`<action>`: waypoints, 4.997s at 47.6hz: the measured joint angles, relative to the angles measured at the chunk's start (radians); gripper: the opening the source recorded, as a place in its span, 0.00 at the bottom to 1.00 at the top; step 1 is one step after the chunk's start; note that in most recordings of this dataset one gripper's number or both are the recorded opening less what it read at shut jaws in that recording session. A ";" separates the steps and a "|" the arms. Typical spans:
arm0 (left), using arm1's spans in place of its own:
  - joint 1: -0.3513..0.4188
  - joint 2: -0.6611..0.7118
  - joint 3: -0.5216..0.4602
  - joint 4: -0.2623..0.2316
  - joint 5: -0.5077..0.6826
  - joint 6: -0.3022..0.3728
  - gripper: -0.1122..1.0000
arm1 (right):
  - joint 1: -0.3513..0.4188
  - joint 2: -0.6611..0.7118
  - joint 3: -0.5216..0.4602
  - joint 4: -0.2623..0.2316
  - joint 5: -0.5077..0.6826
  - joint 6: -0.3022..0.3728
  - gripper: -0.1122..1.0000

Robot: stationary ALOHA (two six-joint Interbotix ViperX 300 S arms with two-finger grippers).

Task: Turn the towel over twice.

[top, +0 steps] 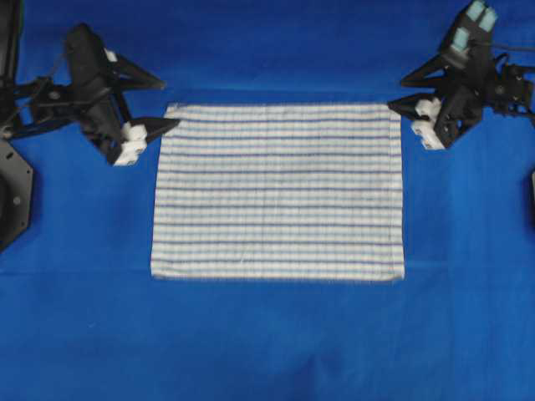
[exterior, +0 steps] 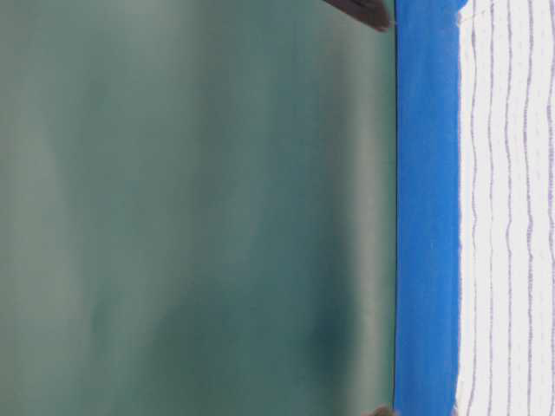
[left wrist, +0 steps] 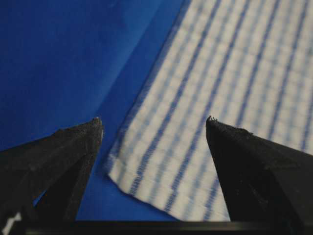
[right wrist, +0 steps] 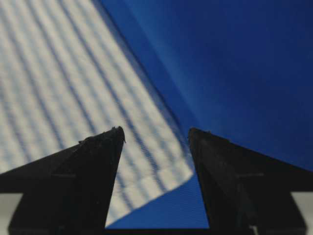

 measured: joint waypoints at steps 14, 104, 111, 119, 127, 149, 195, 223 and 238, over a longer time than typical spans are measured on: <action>0.054 0.219 -0.029 0.002 -0.158 0.017 0.83 | -0.060 0.192 -0.043 -0.021 -0.003 -0.002 0.66; 0.195 -0.173 -0.235 0.003 0.080 0.166 0.11 | -0.230 -0.407 -0.118 -0.058 0.175 -0.009 0.13; 0.190 -0.229 -0.238 0.005 0.086 0.169 0.11 | -0.209 -0.494 -0.118 -0.058 0.181 -0.008 0.13; 0.183 -0.288 -0.245 0.005 0.120 0.170 0.11 | -0.173 -0.543 -0.118 -0.057 0.190 -0.009 0.13; 0.173 -0.316 -0.250 0.005 0.161 0.173 0.11 | -0.156 -0.551 -0.123 -0.058 0.199 -0.009 0.13; 0.034 -0.330 -0.230 0.003 0.345 0.140 0.11 | 0.067 -0.537 -0.101 0.021 0.380 0.044 0.13; -0.641 0.115 -0.052 -0.005 0.204 -0.333 0.11 | 0.750 0.041 -0.060 0.097 0.327 0.531 0.13; -0.644 0.130 -0.054 -0.006 0.204 -0.324 0.12 | 0.769 0.083 -0.095 0.080 0.327 0.534 0.13; -0.627 0.101 -0.061 -0.005 0.239 -0.314 0.83 | 0.770 0.074 -0.129 0.028 0.339 0.526 0.73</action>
